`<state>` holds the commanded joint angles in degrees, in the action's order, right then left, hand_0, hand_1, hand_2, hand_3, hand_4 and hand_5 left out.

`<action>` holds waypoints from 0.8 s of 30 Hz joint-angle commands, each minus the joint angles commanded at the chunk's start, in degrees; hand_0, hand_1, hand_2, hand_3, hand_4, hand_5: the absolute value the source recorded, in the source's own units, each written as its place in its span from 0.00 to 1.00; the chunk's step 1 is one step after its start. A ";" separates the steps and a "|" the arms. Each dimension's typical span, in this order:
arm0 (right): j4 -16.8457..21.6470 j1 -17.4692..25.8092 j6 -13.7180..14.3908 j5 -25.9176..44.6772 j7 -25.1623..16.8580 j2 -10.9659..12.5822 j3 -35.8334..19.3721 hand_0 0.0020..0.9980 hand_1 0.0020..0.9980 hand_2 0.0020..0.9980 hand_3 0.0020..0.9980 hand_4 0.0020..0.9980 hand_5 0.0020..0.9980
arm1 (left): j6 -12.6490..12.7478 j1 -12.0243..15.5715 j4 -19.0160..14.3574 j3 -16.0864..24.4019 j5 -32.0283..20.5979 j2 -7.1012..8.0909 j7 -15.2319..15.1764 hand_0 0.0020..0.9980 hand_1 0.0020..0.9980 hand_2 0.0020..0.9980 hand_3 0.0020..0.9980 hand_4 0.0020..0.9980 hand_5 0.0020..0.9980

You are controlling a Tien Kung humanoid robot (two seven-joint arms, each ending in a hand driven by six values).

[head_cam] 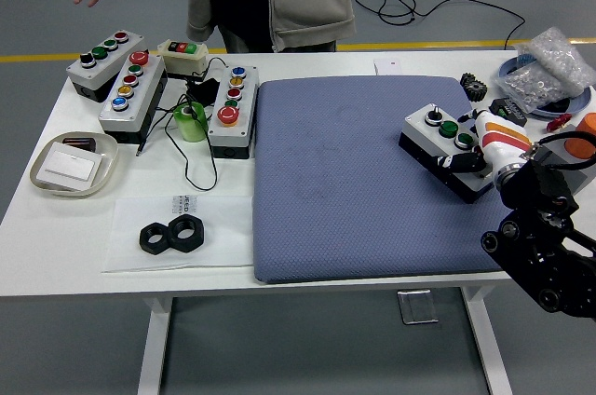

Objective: Pick up the button,place it on the desk,press the button,press the button

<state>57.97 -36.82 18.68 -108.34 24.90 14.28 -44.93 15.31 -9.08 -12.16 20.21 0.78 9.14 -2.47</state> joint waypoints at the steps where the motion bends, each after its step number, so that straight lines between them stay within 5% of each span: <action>1: 0.77 -0.05 -0.20 0.63 -1.72 0.82 1.41 0.38 0.40 0.49 0.62 0.82 0.11 | 0.01 0.07 0.00 0.11 0.18 -0.01 0.06 0.72 0.82 0.84 0.81 0.60 1.00; 11: 4.38 -1.44 -1.50 1.40 -19.74 5.64 8.42 0.38 0.41 0.48 0.62 0.82 0.11 | 0.04 0.31 0.00 0.32 0.52 -0.06 0.15 0.72 0.82 0.84 0.81 0.60 1.00; 12: 4.27 -1.72 -1.62 1.22 -21.60 5.87 8.80 0.45 0.42 0.48 0.62 0.80 0.10 | 0.03 0.32 0.00 0.30 0.47 -0.07 0.14 0.73 0.82 0.84 0.81 0.60 1.00; 17: 2.52 -4.08 -2.14 3.50 -32.42 6.81 11.36 0.45 0.42 0.48 0.62 0.80 0.10 | 0.04 0.17 -0.01 0.04 0.05 -0.11 0.02 0.73 0.82 0.84 0.81 0.60 1.00; 18: 2.31 -4.41 -2.20 3.92 -34.38 6.92 11.77 0.53 0.46 0.50 0.65 0.80 0.08 | 0.04 0.15 -0.01 0.00 -0.03 -0.11 0.00 0.73 0.82 0.84 0.81 0.60 1.00; 24: 0.62 -7.04 -3.32 3.53 -39.52 7.15 15.17 0.57 0.49 0.52 0.68 0.79 0.06 | 0.04 -0.07 -0.01 -0.19 -0.35 -0.13 -0.06 0.73 0.82 0.84 0.81 0.59 1.00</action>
<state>58.59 -43.85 15.35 -104.81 -14.62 21.44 -29.76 15.35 -9.15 -12.17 20.02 0.44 9.00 -2.53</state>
